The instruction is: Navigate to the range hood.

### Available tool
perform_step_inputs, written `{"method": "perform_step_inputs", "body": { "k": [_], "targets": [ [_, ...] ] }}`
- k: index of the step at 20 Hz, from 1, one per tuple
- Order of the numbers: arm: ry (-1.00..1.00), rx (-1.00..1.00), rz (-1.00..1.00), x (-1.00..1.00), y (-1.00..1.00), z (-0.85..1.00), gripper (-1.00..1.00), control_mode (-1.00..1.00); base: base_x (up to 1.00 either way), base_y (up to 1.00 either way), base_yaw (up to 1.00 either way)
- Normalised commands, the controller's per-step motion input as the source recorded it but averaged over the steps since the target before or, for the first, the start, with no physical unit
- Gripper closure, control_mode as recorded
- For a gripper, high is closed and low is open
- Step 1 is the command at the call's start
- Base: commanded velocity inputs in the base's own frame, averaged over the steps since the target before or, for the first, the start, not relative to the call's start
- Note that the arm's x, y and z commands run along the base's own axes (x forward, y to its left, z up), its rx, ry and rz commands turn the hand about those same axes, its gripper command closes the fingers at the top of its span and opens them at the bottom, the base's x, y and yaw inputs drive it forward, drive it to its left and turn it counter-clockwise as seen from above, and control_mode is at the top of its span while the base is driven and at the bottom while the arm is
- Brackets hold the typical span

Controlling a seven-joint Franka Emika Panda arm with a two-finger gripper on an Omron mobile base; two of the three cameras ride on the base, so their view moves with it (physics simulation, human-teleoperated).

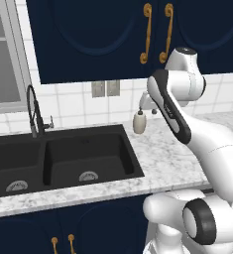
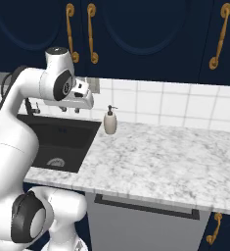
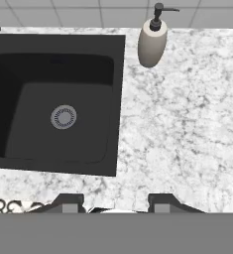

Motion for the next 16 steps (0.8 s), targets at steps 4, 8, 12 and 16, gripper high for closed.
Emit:
{"method": "perform_step_inputs", "body": {
  "k": [4, 8, 12, 16],
  "targets": [
    [0.0, 0.0, 0.0, 0.0, 0.0, 0.0, -1.0, 1.0, 0.0, 0.0, 0.0],
    [0.0, 0.0, 0.0, 0.0, 0.0, 0.0, -1.0, 1.0, 0.0, 0.0, 0.0],
    [0.0, 0.0, 0.0, 0.0, 0.0, 0.0, -1.0, 1.0, -0.12, 0.04, 0.0],
    [0.0, 0.0, 0.0, 0.0, 0.0, 0.0, -1.0, 1.0, -0.42, 0.18, 0.02]
  ]
}}
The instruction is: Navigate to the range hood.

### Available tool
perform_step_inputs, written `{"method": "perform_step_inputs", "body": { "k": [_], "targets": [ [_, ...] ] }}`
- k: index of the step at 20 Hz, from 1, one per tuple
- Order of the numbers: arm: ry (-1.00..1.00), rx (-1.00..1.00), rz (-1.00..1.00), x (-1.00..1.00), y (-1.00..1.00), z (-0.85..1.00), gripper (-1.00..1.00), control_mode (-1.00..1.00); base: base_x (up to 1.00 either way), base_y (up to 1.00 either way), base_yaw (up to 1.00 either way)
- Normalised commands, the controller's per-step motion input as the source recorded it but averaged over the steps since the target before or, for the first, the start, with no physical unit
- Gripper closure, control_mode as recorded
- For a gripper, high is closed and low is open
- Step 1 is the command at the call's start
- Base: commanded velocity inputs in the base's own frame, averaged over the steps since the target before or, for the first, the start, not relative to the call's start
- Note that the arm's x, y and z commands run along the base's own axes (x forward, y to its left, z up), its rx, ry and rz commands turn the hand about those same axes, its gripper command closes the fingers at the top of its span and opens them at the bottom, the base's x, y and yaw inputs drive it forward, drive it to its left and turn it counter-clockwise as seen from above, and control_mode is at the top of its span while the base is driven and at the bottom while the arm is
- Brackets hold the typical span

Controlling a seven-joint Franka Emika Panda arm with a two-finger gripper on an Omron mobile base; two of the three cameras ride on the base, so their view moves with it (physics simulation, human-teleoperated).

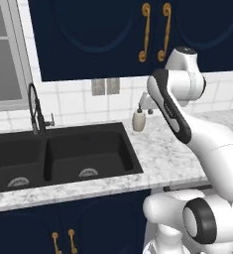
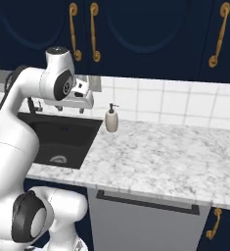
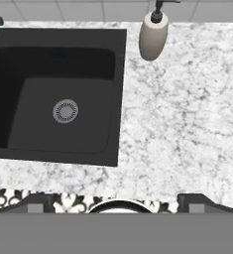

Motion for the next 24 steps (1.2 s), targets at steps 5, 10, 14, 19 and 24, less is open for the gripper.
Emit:
{"method": "perform_step_inputs", "body": {
  "k": [5, 10, 14, 19, 24],
  "targets": [
    [0.0, 0.0, 0.0, 0.0, 0.0, 0.0, -1.0, 1.0, -0.53, 0.16, 0.5],
    [0.0, 0.0, 0.0, 0.0, 0.0, 0.0, -1.0, 1.0, -0.26, 0.07, 0.73],
    [0.0, 0.0, 0.0, 0.0, 0.0, 0.0, -1.0, 1.0, -0.06, 0.07, 0.8],
    [0.0, 0.0, 0.0, 0.0, 0.0, 0.0, -1.0, 1.0, 0.0, 0.01, 0.8],
    [0.0, 0.0, 0.0, 0.0, 0.0, 0.0, -1.0, 1.0, 0.0, 0.0, 0.8]
  ]
}}
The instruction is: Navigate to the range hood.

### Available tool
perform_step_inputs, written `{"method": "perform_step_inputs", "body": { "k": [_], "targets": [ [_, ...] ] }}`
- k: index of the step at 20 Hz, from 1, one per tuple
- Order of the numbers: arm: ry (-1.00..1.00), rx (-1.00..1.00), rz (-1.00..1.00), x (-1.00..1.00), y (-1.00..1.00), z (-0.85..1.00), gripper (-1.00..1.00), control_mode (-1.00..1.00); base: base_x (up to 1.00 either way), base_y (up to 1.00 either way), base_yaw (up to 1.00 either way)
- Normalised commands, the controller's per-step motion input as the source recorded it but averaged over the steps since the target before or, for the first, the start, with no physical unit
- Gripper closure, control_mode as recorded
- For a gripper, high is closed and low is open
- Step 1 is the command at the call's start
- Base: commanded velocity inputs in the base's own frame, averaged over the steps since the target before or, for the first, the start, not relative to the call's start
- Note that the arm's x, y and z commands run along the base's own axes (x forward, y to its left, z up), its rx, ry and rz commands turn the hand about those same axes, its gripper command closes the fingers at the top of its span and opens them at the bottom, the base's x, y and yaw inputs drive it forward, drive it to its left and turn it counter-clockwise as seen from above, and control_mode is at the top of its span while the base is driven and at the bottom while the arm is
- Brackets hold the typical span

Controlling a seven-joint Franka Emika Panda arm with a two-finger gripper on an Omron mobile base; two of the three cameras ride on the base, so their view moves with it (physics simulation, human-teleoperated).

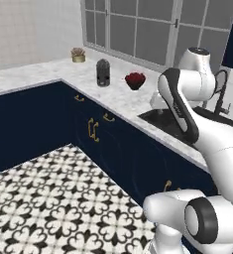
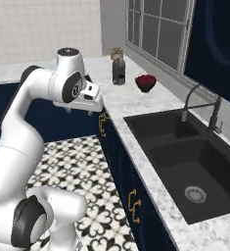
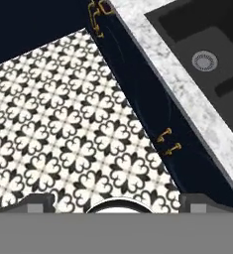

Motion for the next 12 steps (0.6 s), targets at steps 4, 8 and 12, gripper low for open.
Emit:
{"method": "perform_step_inputs", "body": {
  "k": [4, 8, 12],
  "targets": [
    [0.0, 0.0, 0.0, 0.0, 0.0, 0.0, -1.0, 1.0, 0.0, 0.0, 0.83],
    [0.0, 0.0, 0.0, 0.0, 0.0, 0.0, -1.0, 1.0, 0.0, 0.0, 0.85],
    [0.0, 0.0, 0.0, 0.0, 0.0, 0.0, -1.0, 1.0, 0.07, 0.0, 0.86]
  ]
}}
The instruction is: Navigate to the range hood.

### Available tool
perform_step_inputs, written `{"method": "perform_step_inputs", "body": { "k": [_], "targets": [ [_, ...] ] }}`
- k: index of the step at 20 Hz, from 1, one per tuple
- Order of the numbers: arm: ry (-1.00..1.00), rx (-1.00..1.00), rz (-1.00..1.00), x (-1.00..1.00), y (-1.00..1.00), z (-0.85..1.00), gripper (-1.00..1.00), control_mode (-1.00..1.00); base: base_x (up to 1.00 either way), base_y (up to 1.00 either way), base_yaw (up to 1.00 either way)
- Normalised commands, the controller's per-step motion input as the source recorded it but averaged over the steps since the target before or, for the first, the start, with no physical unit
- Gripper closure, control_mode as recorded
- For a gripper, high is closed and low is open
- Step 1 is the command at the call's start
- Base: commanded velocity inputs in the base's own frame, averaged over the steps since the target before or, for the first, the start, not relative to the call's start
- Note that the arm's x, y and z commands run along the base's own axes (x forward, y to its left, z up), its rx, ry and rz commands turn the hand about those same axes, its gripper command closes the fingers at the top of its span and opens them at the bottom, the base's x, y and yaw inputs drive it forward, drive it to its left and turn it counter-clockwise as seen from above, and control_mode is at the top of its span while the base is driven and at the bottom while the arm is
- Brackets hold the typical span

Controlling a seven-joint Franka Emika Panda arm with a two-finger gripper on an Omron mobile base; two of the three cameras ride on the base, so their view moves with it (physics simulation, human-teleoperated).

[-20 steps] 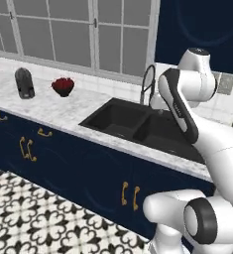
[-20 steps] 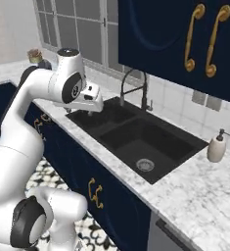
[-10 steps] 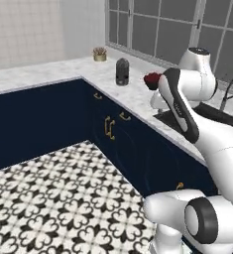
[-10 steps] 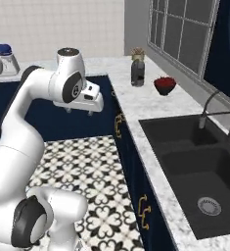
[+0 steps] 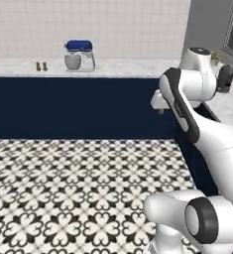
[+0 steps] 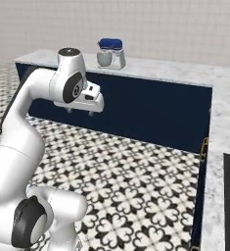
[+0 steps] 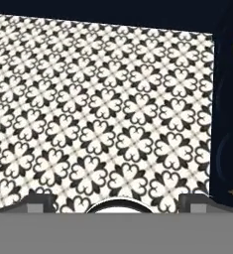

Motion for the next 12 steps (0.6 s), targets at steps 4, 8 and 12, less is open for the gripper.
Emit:
{"method": "perform_step_inputs", "body": {
  "k": [4, 8, 12],
  "targets": [
    [0.0, 0.0, 0.0, 0.0, 0.0, 0.0, -1.0, 1.0, 0.02, 0.0, 0.8],
    [0.0, 0.0, 0.0, 0.0, 0.0, 0.0, -1.0, 1.0, 0.05, 0.05, 0.72],
    [0.0, 0.0, 0.0, 0.0, 0.0, 0.0, -1.0, 1.0, 0.13, 0.13, 0.68]
  ]
}}
